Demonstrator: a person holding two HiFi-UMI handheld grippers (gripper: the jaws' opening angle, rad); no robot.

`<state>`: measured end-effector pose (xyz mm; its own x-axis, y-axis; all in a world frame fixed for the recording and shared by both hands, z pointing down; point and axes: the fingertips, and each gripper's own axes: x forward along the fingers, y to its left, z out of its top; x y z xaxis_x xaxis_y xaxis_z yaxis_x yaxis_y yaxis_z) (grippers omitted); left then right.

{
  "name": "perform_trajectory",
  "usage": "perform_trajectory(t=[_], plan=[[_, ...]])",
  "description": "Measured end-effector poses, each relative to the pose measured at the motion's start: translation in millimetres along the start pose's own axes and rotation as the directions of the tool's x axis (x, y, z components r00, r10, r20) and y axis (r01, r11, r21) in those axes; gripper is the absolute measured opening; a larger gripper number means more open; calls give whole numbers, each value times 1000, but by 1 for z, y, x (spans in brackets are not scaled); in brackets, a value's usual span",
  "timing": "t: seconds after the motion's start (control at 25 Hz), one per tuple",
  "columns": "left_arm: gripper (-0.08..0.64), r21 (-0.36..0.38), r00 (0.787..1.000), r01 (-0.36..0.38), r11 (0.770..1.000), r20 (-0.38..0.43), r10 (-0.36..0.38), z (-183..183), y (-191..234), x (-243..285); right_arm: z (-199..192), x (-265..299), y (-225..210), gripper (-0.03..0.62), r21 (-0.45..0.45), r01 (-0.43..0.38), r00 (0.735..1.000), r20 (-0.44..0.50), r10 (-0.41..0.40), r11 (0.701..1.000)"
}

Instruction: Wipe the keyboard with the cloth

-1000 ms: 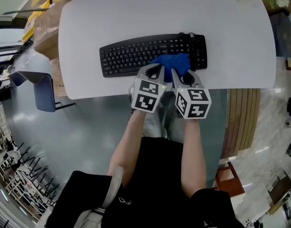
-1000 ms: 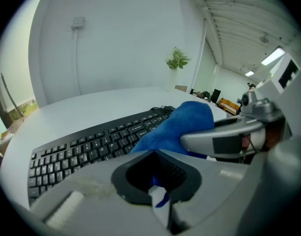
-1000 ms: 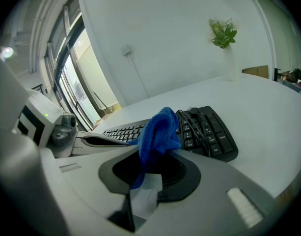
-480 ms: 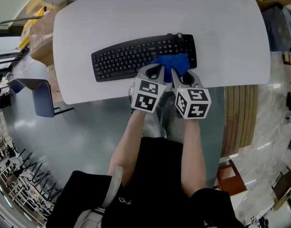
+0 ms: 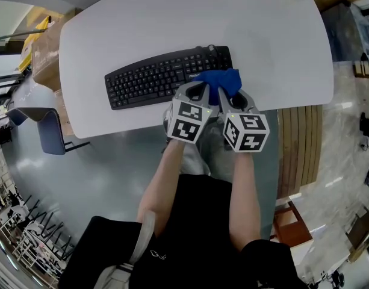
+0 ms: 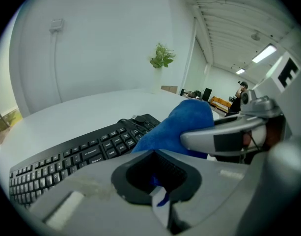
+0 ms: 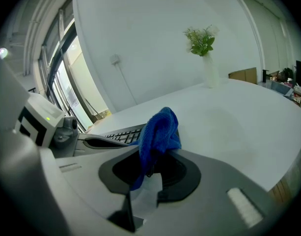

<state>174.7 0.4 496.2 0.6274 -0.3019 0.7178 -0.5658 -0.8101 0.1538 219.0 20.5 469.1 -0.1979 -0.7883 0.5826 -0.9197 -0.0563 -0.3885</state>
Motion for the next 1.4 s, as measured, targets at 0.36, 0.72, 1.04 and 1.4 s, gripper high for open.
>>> perform_trajectory(t=[0.36, 0.72, 1.04, 1.4], plan=[[-4, 28, 1000, -25, 999, 9, 25, 17, -13, 15, 6, -9, -21, 86, 16, -14, 1000, 2, 14, 1000], [-4, 52, 1000, -25, 998, 20, 24, 31, -31, 28, 5, -10, -50, 86, 25, -3, 1000, -17, 3, 1000], [-3, 51, 1000, 0, 999, 7, 0, 31, -46, 42, -1, -12, -68, 86, -1, 34, 999, -37, -34, 999], [-3, 47, 996, 34, 998, 77, -37, 50, -55, 25, 48, -42, -74, 83, -69, 141, 988, 68, -137, 988]])
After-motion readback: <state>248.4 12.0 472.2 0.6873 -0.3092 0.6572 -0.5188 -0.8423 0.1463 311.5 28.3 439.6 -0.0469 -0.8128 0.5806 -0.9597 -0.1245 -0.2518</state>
